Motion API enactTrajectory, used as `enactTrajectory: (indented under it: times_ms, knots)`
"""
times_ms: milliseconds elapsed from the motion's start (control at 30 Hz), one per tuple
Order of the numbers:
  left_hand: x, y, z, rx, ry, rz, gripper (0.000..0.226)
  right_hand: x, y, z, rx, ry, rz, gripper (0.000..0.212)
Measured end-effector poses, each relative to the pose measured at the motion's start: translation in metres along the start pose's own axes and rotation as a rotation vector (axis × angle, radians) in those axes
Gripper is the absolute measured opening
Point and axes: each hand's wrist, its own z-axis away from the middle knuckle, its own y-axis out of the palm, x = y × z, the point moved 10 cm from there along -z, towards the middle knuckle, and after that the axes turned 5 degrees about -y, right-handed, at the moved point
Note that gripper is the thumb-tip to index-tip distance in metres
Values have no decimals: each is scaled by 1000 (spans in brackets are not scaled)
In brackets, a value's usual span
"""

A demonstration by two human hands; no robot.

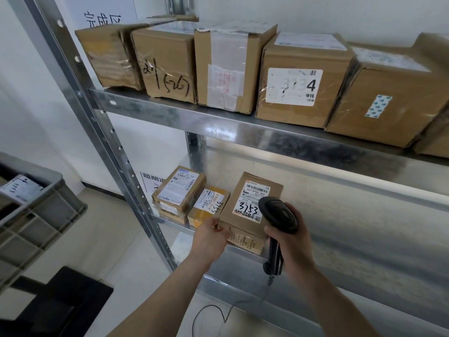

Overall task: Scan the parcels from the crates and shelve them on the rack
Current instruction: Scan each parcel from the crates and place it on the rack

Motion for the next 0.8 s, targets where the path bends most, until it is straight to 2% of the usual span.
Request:
enactTrajectory:
  times_ms: [367, 533, 700, 800]
  knots:
    - [2, -2, 4, 36, -44, -10, 18, -2, -1, -3, 12, -19, 16, 68]
    - [4, -14, 14, -4, -22, -46, 17, 12, -10, 9, 2, -118, 66, 69]
    - [8, -31, 30, -71, 7, -121, 28, 27, -11, 32, 27, -238, 135, 73]
    - [8, -46, 46, -99, 24, -169, 47, 31, 0, 45, 66, -260, 111, 72]
